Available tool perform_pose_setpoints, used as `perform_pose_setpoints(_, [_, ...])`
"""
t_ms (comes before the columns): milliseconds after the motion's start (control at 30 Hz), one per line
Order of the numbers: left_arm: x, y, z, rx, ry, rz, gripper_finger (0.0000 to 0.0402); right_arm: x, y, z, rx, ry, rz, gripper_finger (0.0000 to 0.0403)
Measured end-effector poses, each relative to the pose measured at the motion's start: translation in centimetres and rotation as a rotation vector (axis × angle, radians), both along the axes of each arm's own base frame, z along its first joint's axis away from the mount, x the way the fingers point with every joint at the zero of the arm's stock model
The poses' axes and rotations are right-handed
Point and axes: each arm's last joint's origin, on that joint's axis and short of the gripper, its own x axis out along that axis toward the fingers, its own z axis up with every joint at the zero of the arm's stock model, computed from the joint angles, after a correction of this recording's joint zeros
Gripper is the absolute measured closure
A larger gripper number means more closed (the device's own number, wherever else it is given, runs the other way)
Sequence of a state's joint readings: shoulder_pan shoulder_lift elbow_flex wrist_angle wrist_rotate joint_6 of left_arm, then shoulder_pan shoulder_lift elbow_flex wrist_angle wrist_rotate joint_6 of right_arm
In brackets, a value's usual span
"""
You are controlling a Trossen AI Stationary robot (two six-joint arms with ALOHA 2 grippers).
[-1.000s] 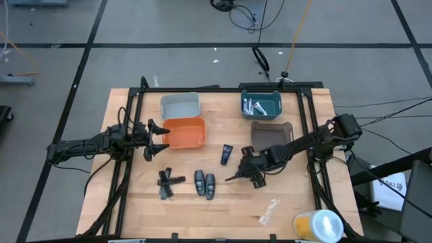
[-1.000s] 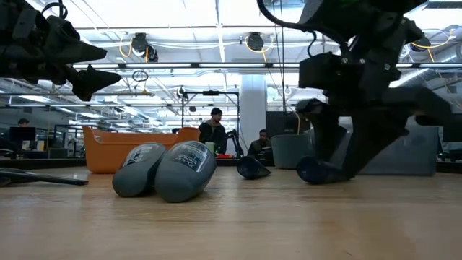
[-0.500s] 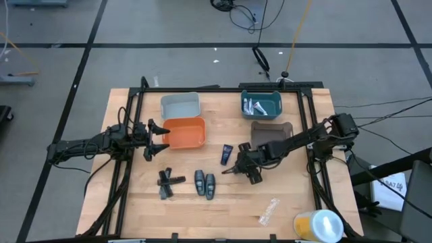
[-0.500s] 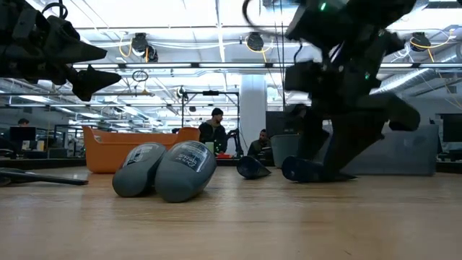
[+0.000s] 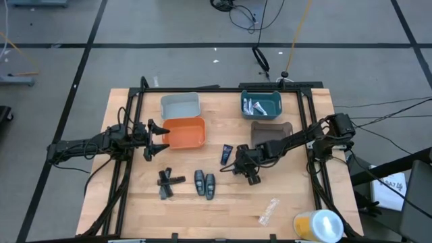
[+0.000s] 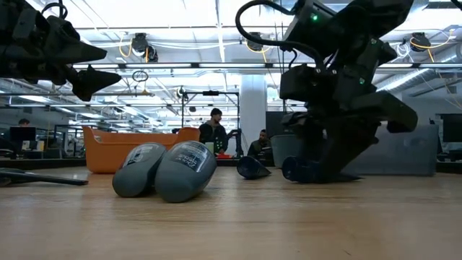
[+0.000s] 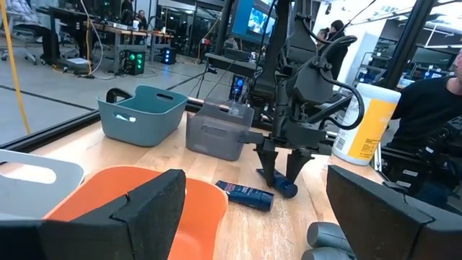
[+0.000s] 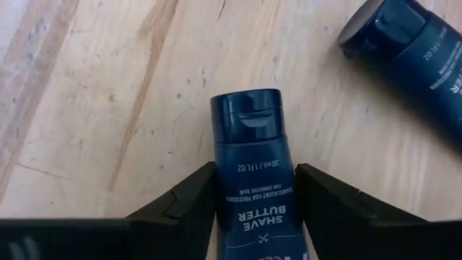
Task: Pick & Place Travel size toiletries
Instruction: Put the blue shaving cream into the black bin
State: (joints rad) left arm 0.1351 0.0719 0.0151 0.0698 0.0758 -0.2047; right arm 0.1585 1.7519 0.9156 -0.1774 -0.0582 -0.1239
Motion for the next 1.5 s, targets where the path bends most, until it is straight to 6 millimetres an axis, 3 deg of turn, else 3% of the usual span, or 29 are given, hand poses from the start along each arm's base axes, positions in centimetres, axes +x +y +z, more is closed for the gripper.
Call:
perform_pose_setpoints(367, [0.0, 0.0, 0.0, 0.0, 0.0, 0.0, 0.0073, 0.2, 0.0, 0.4, 0.012, -0.041, -0.018, 0.0309])
perform_pose_setpoints(1000, [0.0, 0.0, 0.0, 0.0, -0.001, 0.0, 0.0073, 0.7, 0.1, 1.9, 0.074, -0.135, -0.092, 0.0314])
perform_pose_setpoints(1200, [0.0, 0.0, 0.0, 0.0, -0.002, -0.001, 0.0073, 0.4, 0.1, 3.6, 0.082, -0.186, -0.088, 0.0314])
perform_pose_setpoints(1500, [0.0, 0.0, 0.0, 0.0, -0.001, -0.001, 0.0073, -1.1, -0.2, 8.4, 0.104, -0.338, -0.07, 0.0314])
